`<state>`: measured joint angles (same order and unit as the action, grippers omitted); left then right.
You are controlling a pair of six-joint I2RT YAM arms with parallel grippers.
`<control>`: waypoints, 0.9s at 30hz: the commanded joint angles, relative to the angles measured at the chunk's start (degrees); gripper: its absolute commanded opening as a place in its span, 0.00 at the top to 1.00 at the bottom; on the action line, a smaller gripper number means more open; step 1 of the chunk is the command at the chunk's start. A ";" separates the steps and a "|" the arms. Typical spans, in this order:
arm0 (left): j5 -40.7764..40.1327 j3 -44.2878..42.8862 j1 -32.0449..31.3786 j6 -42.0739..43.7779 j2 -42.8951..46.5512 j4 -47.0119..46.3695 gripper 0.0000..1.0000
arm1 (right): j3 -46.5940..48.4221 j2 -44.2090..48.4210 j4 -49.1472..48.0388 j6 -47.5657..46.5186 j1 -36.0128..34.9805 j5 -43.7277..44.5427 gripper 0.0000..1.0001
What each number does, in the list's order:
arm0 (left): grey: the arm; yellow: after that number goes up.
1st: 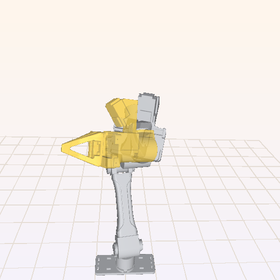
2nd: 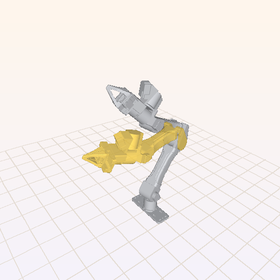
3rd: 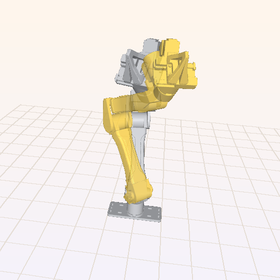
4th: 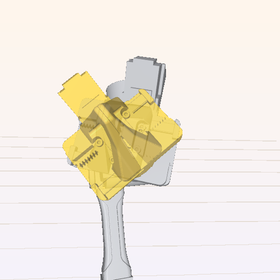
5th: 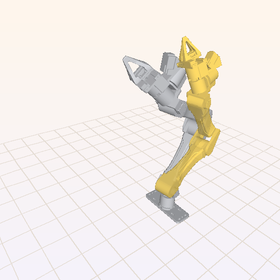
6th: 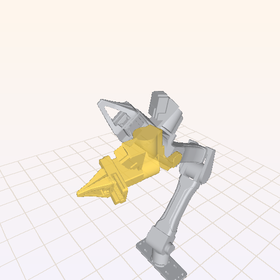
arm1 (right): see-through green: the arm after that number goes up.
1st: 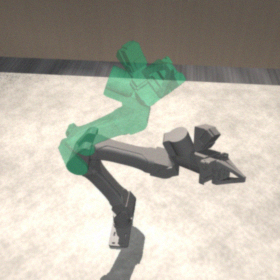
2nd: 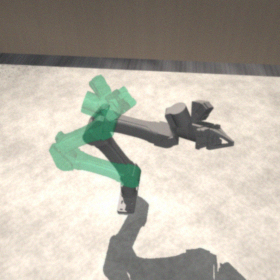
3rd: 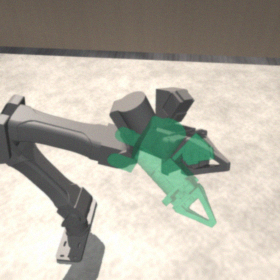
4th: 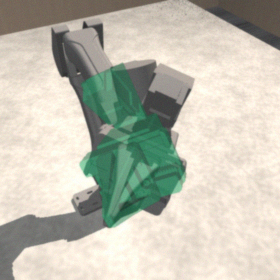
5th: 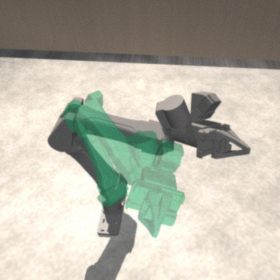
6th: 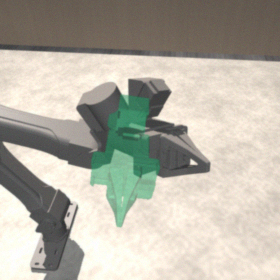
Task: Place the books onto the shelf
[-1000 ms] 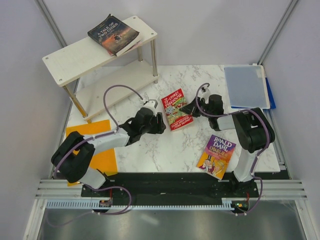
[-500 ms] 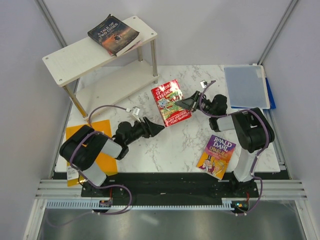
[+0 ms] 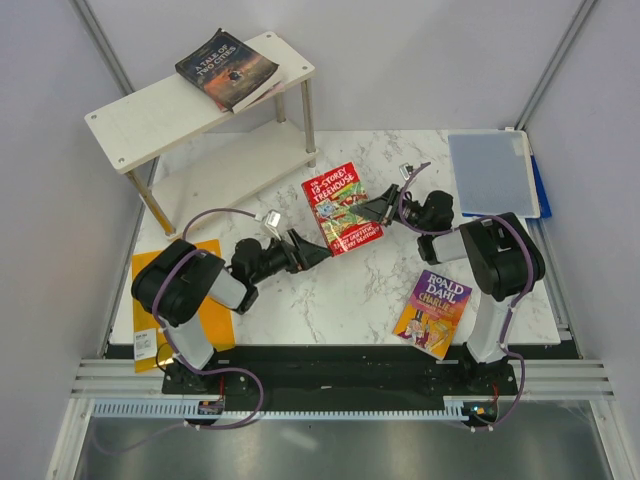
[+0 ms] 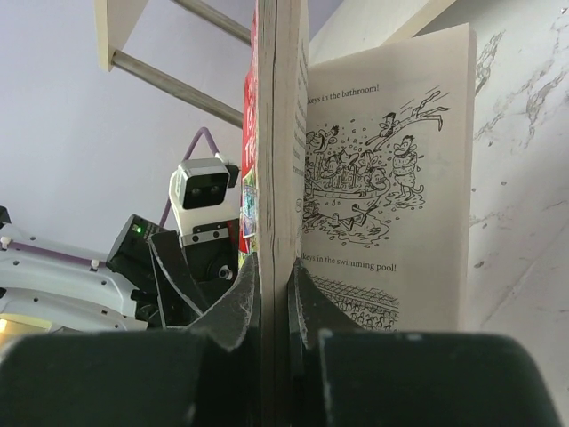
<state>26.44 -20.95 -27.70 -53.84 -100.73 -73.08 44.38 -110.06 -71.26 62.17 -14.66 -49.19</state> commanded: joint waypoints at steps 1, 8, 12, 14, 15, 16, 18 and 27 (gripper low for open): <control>2.13 -1.81 -0.07 -1.00 1.49 -17.11 0.02 | 0.35 -0.50 -9.68 -0.21 -0.64 -0.56 1.00; 3.53 -5.06 -0.51 -1.52 0.89 -14.99 0.10 | 1.50 -0.51 -7.58 -1.35 -2.39 0.32 1.00; 4.24 -7.87 -1.30 -3.37 -2.88 -16.39 0.23 | 1.85 -0.86 -6.96 -1.88 -3.89 1.37 1.00; 4.33 -8.23 -1.65 -4.07 -3.60 -17.09 0.40 | 1.94 -1.03 -6.96 -1.70 -4.33 1.81 1.00; 4.15 -8.06 -1.74 -4.08 -3.77 -17.18 0.47 | 2.02 -1.21 -7.22 -1.62 -4.42 1.90 1.00; 3.98 -7.88 -1.83 -4.08 -3.77 -17.18 0.61 | 2.11 -1.21 -7.22 -1.44 -4.50 1.99 1.00; 3.10 -7.09 -1.74 -3.99 -3.16 -15.88 0.84 | 2.11 -1.30 -7.48 -1.27 -4.59 2.17 1.00; -1.64 -7.52 -1.92 6.19 16.06 12.22 0.98 | 0.54 -0.60 -3.54 -3.72 -4.51 4.80 0.61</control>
<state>27.55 -27.05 -29.30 -56.18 -97.27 -67.94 44.42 -111.57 -73.25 60.23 -19.49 -46.98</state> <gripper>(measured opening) 0.269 0.308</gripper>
